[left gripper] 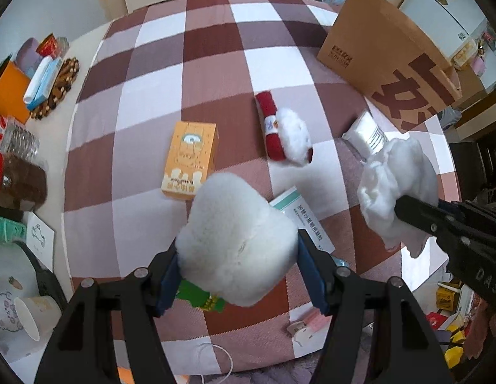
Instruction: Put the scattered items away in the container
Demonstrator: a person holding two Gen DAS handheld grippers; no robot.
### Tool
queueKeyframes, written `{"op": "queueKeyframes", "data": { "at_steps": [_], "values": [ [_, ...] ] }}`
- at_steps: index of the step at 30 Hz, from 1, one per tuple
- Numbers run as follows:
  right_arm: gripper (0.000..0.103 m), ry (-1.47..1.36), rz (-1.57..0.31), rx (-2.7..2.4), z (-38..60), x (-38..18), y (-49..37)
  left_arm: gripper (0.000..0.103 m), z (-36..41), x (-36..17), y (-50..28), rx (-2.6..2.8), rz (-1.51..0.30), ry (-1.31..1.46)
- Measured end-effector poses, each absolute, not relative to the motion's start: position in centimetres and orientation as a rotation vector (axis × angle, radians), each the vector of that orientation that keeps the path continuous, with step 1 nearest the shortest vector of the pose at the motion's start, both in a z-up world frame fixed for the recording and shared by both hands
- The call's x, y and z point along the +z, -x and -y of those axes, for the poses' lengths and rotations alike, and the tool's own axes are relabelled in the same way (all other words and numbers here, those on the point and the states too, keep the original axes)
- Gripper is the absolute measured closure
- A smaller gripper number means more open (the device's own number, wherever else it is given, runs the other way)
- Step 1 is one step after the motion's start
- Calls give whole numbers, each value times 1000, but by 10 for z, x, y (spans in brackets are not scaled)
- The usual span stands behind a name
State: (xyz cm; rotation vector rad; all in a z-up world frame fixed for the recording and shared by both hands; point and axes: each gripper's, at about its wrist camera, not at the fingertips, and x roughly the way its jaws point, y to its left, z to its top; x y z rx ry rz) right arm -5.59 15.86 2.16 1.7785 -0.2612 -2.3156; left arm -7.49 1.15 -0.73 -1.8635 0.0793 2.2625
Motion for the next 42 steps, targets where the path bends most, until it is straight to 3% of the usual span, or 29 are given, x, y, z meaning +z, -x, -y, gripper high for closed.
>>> {"op": "queueKeyframes", "data": {
  "at_steps": [16,42],
  "values": [
    [83,-1752,332,-2406,-173,42,50,37,-38,20,88,2260,-196,1760],
    [83,-1780,470,-2527,-219,48,39,37,-97,18,99,2119,-360,1670]
  ]
}}
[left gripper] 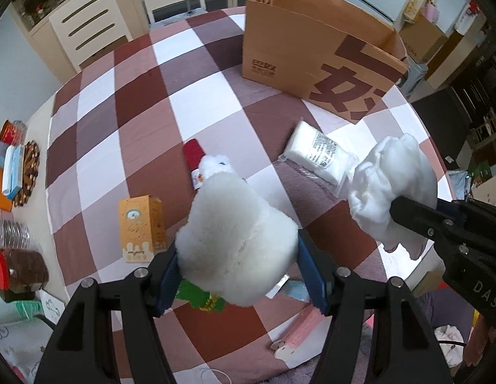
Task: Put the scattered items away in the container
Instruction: 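Carry the fluffy pad with the left tool while the right tool carries the glove toward the brown box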
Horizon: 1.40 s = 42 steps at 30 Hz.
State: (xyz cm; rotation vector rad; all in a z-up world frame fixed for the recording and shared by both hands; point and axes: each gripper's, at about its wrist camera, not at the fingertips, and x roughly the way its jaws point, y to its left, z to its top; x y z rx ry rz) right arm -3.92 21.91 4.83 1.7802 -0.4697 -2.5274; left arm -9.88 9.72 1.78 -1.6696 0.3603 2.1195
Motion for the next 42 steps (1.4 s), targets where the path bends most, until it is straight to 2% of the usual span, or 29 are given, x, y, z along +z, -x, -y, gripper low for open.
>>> {"op": "queueKeyframes", "data": {
  "at_steps": [42],
  "values": [
    [83,-1789,645,-2660,-290,50,62,37,-194,13,138,1963,-505,1536]
  ]
}}
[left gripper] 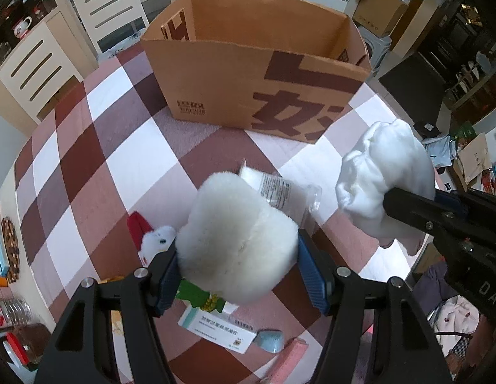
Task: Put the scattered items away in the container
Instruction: 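Carry the fluffy pad with the left tool while the right tool carries the glove toward the brown box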
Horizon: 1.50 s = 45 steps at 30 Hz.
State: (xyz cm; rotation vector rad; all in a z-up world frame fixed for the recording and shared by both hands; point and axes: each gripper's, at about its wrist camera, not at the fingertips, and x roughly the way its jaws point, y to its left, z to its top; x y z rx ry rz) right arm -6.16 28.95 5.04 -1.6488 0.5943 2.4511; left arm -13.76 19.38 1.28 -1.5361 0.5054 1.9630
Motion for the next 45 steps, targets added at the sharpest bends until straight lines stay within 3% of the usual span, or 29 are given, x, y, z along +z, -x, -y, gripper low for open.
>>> {"op": "queueKeyframes", "data": {
  "at_steps": [45],
  "values": [
    [83,1551,-584,2505,-311,77,106,37,-233,35,201,1935,-519,1417]
  ]
}}
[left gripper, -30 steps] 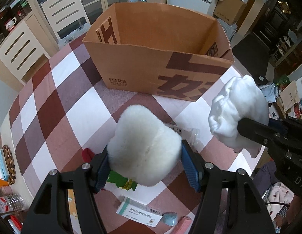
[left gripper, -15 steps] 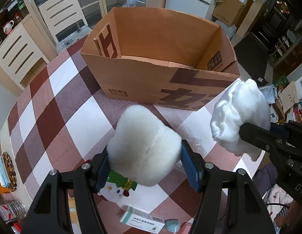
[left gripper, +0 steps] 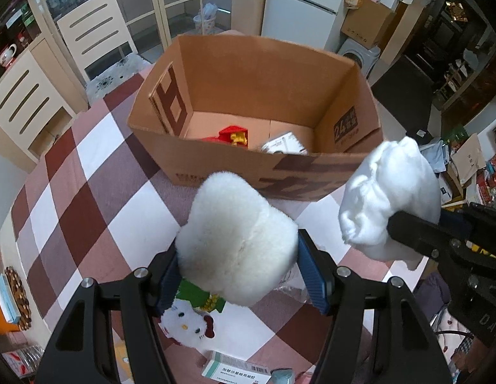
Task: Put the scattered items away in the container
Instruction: 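Carry the fluffy pad with the left tool while the right tool carries the glove toward the brown box, then open both tools to drop the fluffy pad and glove into the brown box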
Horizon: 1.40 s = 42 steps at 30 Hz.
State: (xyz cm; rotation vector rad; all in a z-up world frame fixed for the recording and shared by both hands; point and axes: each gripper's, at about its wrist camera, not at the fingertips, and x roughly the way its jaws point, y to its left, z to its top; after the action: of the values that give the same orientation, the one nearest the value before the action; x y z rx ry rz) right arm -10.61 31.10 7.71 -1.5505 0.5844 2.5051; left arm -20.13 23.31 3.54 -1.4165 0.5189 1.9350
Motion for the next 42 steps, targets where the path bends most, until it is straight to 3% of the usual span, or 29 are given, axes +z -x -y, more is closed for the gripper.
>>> {"op": "queueKeyframes", "data": {
  "at_steps": [16,22,30,38,42],
  "values": [
    [83,1346,-557,2605,-339,126,153,37,-277,98,272,1916,-351,1300],
    [83,1329,-573,2578,-358,116,193,37,-300,75,306,1917,-329,1346],
    [83,1466,-670,2487,-369,62,216,37,-304,24,314,1892,-349,1464],
    [83,1545,-672,2433,-372,37,222,34,-301,7,311,1896,-400,1478],
    [78,1565,-680,2413,-372,34,224,31,-299,5,312,1908,-423,1477]
  ]
}}
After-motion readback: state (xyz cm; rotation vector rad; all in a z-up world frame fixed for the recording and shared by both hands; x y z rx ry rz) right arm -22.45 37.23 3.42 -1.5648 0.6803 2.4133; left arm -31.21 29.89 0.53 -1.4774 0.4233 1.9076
